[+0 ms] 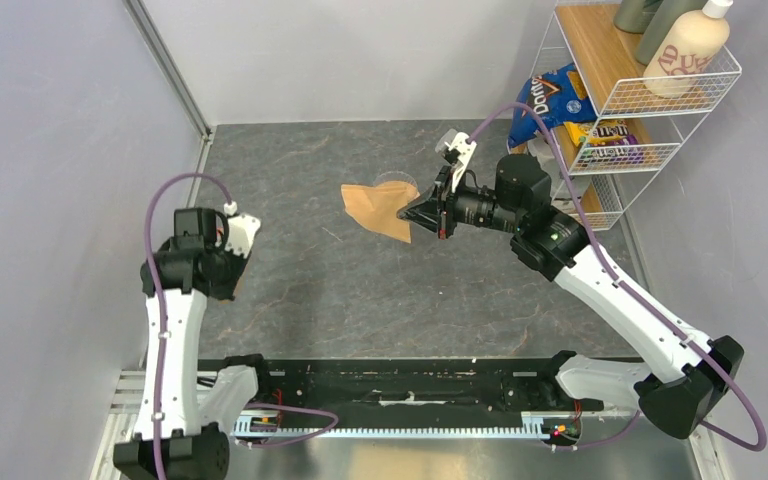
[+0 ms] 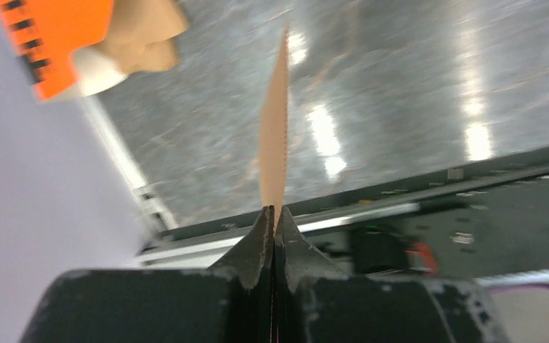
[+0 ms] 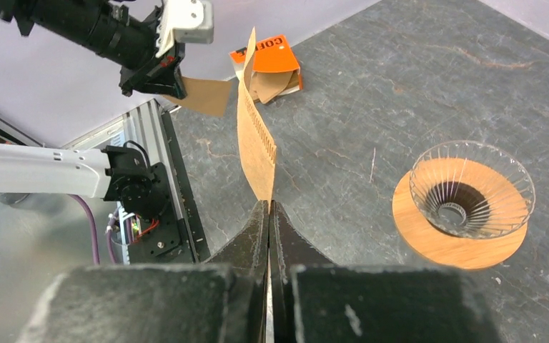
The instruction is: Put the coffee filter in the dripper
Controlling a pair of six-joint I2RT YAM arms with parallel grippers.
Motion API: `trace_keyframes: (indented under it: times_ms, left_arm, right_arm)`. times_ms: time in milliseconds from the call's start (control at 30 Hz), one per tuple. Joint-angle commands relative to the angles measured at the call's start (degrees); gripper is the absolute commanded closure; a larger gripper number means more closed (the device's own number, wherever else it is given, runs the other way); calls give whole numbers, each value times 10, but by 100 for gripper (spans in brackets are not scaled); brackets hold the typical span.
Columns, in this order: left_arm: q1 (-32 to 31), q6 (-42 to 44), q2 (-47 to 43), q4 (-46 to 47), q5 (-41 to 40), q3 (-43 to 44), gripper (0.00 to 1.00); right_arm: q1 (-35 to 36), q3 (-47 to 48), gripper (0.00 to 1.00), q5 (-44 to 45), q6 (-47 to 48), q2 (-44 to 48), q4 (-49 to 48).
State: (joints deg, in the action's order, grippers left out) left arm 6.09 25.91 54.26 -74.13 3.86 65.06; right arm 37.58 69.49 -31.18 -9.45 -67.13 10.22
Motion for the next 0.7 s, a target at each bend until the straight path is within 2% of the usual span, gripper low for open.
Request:
trace_keyframes:
  times_ms: [0, 167, 367, 533, 667]
  left_arm:
    - [4, 136, -84, 114, -201, -96, 98]
    - [3, 221, -145, 270, -275, -216, 98]
    - [-6, 290, -132, 399, -309, -293, 98]
    - [-29, 321, -123, 451, -310, -333, 98]
    - [-33, 282, -57, 429, -291, -310, 98]
  right_arm:
    - [-2, -18, 100, -6, -5, 9, -29]
    - [-2, -16, 100, -8, -14, 4, -25]
    - [-1, -22, 100, -4, -13, 4, -26]
    - [-2, -37, 100, 12, -11, 16, -22]
    - [-1, -33, 100, 14, -5, 15, -17]
